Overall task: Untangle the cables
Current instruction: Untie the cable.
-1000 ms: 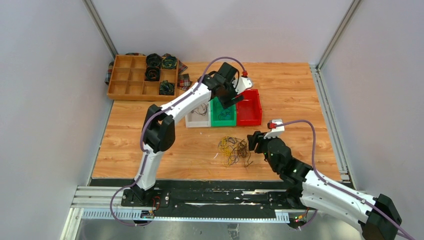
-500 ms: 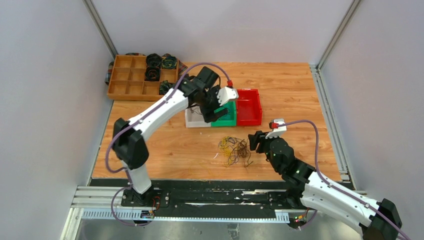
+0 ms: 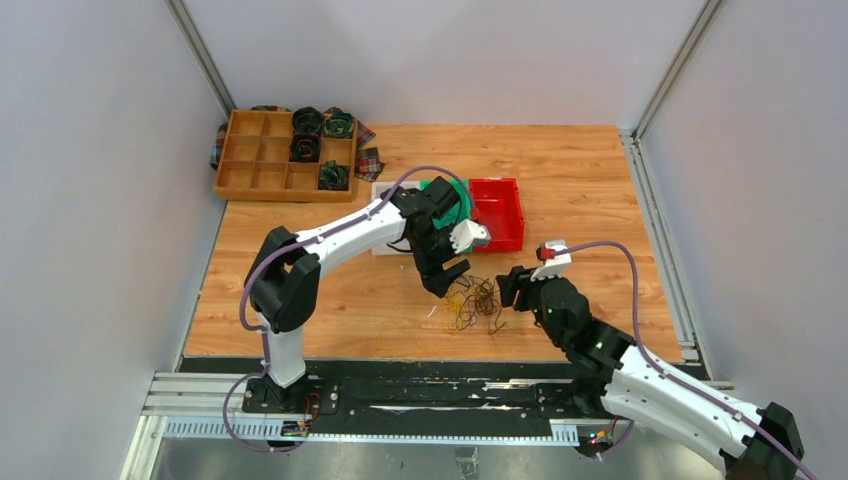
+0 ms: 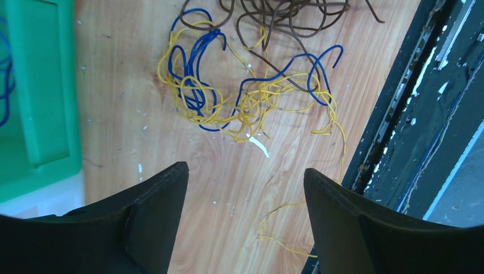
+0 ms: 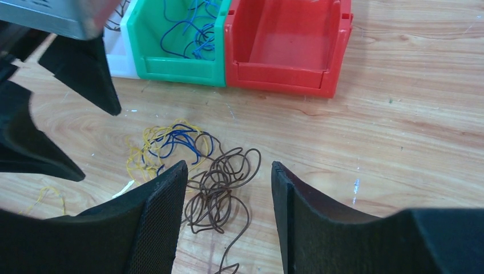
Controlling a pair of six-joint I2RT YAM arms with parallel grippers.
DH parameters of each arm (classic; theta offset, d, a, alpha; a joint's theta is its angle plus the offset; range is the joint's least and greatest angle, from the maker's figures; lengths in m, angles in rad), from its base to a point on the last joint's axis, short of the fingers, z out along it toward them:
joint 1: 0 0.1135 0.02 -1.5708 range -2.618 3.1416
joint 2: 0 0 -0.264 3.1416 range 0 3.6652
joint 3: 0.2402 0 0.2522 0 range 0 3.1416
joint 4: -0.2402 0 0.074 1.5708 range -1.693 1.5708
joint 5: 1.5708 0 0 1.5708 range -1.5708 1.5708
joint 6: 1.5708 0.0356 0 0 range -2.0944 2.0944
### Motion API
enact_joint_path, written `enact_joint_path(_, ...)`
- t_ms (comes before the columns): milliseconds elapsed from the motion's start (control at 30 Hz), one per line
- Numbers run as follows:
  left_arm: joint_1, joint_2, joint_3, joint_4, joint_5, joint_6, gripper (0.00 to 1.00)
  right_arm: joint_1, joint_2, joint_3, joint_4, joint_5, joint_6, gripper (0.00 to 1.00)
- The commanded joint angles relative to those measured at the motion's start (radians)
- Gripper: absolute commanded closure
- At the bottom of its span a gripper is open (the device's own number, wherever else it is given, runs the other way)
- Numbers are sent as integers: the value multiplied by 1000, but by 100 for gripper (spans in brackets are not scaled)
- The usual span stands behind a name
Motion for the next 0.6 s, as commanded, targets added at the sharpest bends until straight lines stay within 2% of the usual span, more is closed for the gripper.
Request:
enact_joint_path(0, -16, -10, -45, 26, 4, -3, 22, -12, -36, 12, -53, -56, -7, 44)
enact_joint_path(167, -17, -22, -122, 83, -23, -30, 26, -13, 13, -8, -84, -92, 41, 44)
enact_joint_path(400, -17, -62, -148, 82, -1, -37, 64, -13, 179, -15, -46, -220, 113, 47)
enact_joint_path(567, -11, -150, -156, 58, -15, -8, 75, -21, 277, 6, -20, -190, 120, 52)
